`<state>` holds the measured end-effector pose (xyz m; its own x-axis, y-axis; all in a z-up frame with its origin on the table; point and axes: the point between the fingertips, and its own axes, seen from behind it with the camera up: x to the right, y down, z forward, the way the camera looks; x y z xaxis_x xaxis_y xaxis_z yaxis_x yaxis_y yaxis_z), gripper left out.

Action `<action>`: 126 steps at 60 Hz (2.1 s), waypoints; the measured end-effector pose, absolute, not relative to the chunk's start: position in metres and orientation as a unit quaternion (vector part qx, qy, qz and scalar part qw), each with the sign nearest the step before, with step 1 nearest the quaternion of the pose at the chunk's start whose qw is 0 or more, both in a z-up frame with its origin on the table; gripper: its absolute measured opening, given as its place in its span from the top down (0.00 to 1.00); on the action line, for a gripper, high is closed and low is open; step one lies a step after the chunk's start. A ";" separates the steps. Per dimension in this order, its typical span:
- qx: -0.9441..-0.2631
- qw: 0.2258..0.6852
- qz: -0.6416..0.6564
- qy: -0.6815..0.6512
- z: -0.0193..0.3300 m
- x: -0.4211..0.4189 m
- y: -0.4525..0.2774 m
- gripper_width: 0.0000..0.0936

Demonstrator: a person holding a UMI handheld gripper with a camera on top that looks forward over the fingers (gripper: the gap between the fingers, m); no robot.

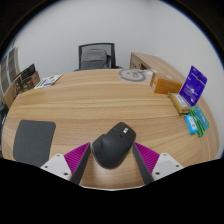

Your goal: Arrange mouse

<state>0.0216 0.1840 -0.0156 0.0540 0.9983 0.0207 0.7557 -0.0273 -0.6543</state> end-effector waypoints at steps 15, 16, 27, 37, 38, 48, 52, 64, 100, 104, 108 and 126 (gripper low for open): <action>-0.670 0.259 0.233 -0.656 -0.017 -0.005 0.179 0.07; -0.670 0.258 0.233 -0.656 -0.017 -0.007 0.178 0.07; -0.673 0.252 0.246 -0.650 -0.016 -0.025 0.168 0.09; -0.673 0.255 0.246 -0.649 -0.017 -0.032 0.168 0.32; -0.673 0.255 0.248 -0.648 -0.017 -0.033 0.167 0.33; -0.683 0.246 0.266 -0.634 -0.014 -0.036 0.166 0.54; -0.688 0.249 0.262 -0.629 -0.015 -0.035 0.167 0.60; -0.705 0.278 0.225 -0.612 -0.010 -0.029 0.180 0.64; -0.664 0.304 0.287 -0.620 0.175 0.003 0.037 0.64; -0.657 0.294 0.290 -0.631 0.170 0.010 0.004 0.64; -0.649 0.287 0.295 -0.640 0.160 0.016 -0.029 0.64; -0.650 0.232 0.266 -0.673 0.024 0.045 -0.114 0.64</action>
<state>0.0447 -0.1141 0.0236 -0.0465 0.9984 -0.0336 0.7512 0.0128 -0.6600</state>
